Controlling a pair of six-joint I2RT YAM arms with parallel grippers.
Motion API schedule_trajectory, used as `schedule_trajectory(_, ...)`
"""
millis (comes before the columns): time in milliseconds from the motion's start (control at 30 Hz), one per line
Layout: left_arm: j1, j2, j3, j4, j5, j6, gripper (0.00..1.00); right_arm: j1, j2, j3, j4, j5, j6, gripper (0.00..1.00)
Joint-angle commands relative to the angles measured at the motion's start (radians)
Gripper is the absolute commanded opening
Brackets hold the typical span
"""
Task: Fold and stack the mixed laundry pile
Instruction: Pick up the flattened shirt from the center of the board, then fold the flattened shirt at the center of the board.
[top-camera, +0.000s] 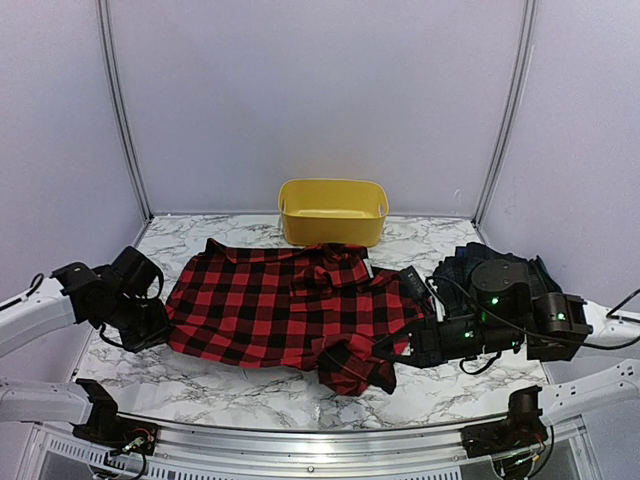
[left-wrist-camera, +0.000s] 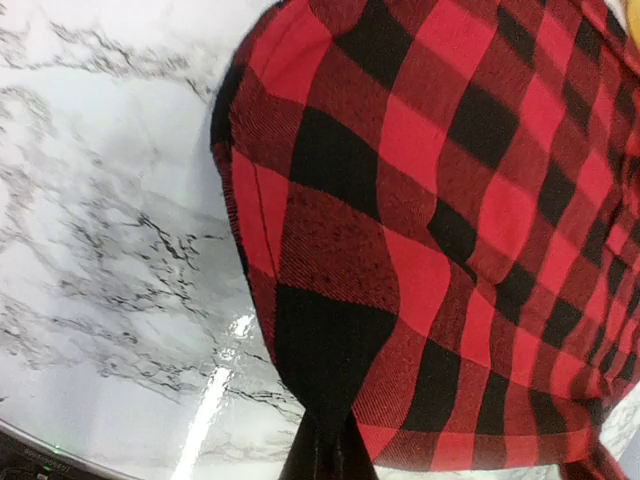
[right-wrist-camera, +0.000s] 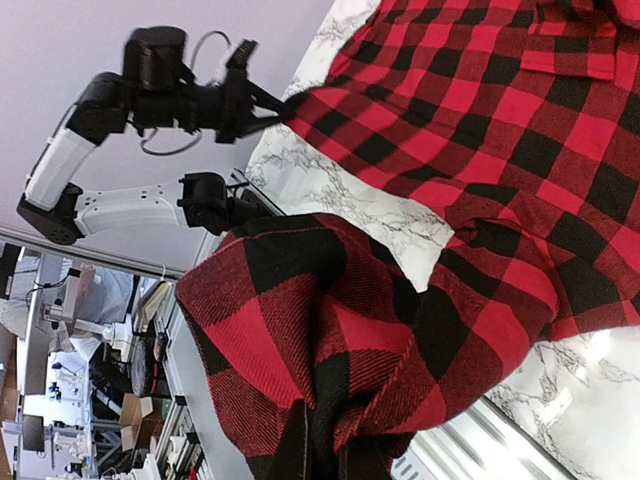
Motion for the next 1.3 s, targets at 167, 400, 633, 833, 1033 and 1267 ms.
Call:
schedule_trajectory(167,0.066,-0.090,0.077,-0.407,-0.071,0.096,0.00,0.024,0.069,0.015,-0.011,-0.094,0.036,0.00)
schedule_trajectory(400,0.067,-0.029,0.118,-0.453,-0.100,0.156,0.00,0.090,0.059,0.060,-0.011,-0.161,0.021,0.00)
schedule_trajectory(633,0.070,0.073,0.148,-0.410,-0.154,0.213,0.00,0.041,0.275,0.370,-0.158,-0.103,-0.166,0.00)
schedule_trajectory(833,0.100,0.153,0.199,-0.372,-0.170,0.277,0.00,-0.041,0.507,0.617,-0.389,-0.052,-0.312,0.00)
schedule_trajectory(1033,0.157,0.239,0.294,-0.325,-0.168,0.368,0.00,-0.141,0.607,0.742,-0.515,-0.045,-0.397,0.00)
schedule_trajectory(1267,0.215,0.377,0.377,-0.261,-0.171,0.449,0.00,-0.303,0.692,0.810,-0.498,-0.116,-0.520,0.00)
